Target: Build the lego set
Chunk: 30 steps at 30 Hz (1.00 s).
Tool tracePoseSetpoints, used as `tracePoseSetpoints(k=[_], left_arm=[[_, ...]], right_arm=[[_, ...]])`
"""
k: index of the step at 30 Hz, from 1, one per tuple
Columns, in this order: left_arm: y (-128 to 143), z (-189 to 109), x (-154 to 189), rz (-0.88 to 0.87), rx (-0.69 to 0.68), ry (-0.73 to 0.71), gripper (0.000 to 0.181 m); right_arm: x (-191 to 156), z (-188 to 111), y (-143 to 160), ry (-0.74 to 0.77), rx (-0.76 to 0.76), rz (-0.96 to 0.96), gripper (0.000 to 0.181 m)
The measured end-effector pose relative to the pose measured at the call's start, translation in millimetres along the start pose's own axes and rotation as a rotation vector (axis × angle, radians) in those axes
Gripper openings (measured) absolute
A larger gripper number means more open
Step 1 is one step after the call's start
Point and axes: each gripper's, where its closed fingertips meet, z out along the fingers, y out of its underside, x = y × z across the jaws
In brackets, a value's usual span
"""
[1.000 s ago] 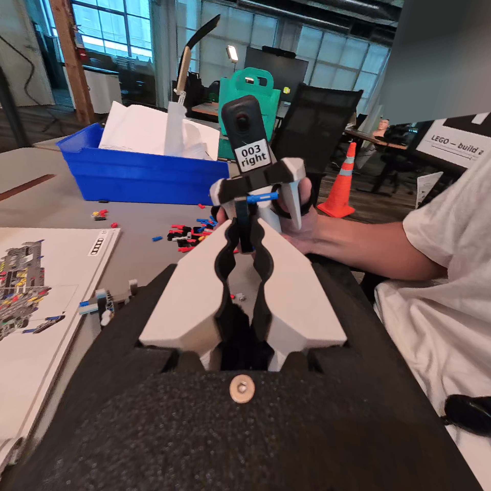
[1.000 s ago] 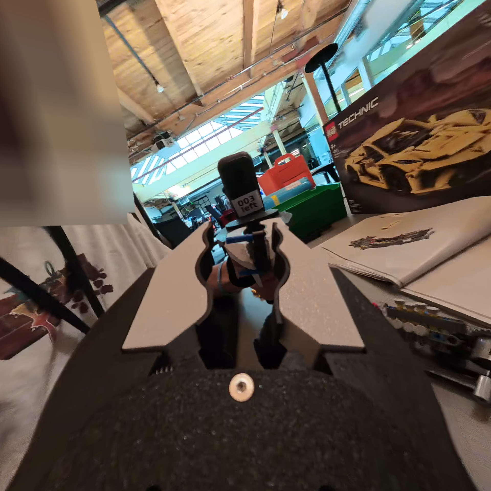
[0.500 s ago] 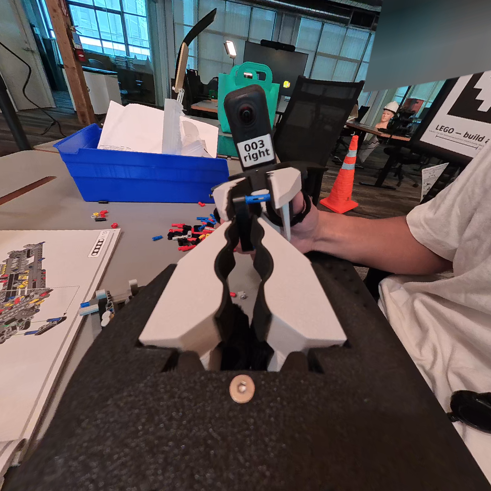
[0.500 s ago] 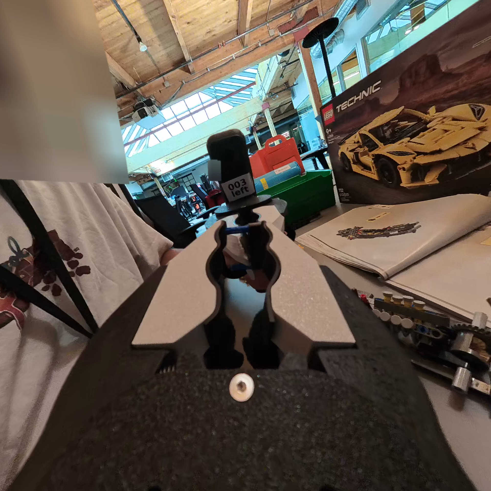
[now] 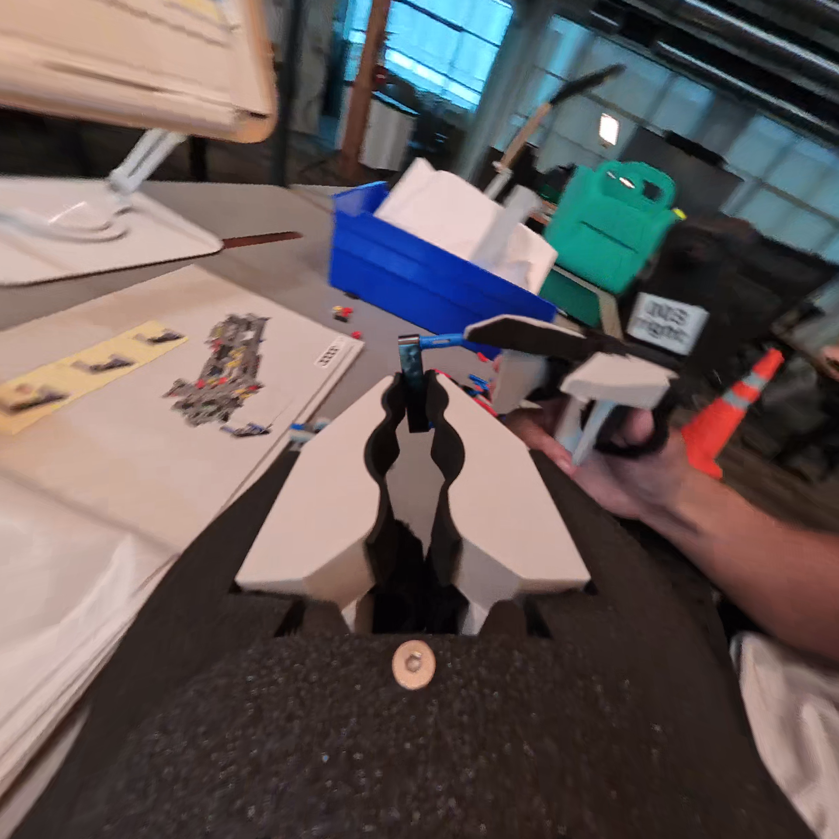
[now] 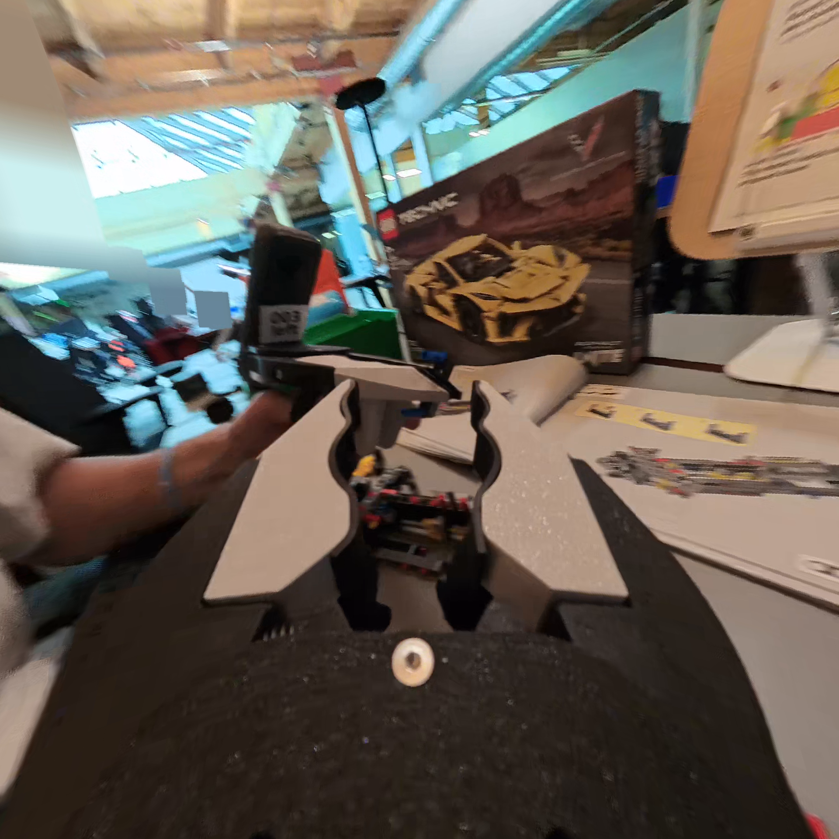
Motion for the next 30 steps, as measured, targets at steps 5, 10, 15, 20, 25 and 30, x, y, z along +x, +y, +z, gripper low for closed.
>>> tracePoseSetpoints(k=[5, 10, 15, 20, 25, 30], left_arm=[[-5, -9, -34, -0.424, 0.082, 0.015, 0.006], [-22, -20, -43, -0.724, 0.216, 0.182, 0.007], [-14, -17, -48, -0.787, 0.199, 0.170, 0.007], [-12, -15, -45, -0.782, 0.190, 0.169, 0.007], [-9, -11, -39, -0.731, 0.170, 0.160, 0.007], [-10, -10, -36, -0.782, 0.189, 0.195, 0.006]], right_arm=[[19, 43, 19, 0.050, -0.234, -0.204, 0.050], [12, 76, 22, 0.010, -0.191, -0.163, 0.049], [23, 71, 23, 0.173, -0.188, -0.333, 0.031], [18, 72, 34, 0.195, -0.255, -0.379, 0.035], [23, 66, 23, 0.273, -0.205, -0.486, 0.024], [23, 63, 26, 0.286, -0.224, -0.519, 0.026]])
